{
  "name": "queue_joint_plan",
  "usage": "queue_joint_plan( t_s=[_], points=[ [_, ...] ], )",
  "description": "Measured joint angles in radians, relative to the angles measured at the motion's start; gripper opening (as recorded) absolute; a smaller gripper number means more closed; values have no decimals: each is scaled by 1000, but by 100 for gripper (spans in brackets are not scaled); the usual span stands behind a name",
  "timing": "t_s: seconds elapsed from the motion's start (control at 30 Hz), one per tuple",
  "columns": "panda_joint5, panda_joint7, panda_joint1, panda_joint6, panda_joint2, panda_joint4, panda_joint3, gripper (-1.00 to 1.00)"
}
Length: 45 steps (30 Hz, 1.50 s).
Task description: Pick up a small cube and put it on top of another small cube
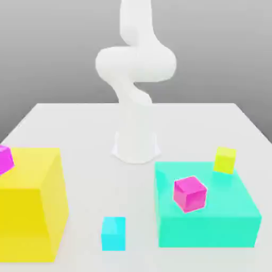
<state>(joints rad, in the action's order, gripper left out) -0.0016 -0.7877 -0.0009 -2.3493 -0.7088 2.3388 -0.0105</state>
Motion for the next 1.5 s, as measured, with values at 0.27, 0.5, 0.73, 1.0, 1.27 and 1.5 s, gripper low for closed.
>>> queue_joint_plan(
  t_s=[0.27,0.5,0.73,1.0,1.27,1.5],
  points=[
    [-1,43,-3,-160,296,126,-37,0],
    [9,88,-10,-297,550,234,-66,0],
    [30,138,-33,-438,804,334,-75,0],
    [69,171,-69,-608,1018,310,-32,-100],
    [47,155,-63,-543,939,324,-43,-100],
    [15,242,27,-297,688,329,4,-100]
  ],
)
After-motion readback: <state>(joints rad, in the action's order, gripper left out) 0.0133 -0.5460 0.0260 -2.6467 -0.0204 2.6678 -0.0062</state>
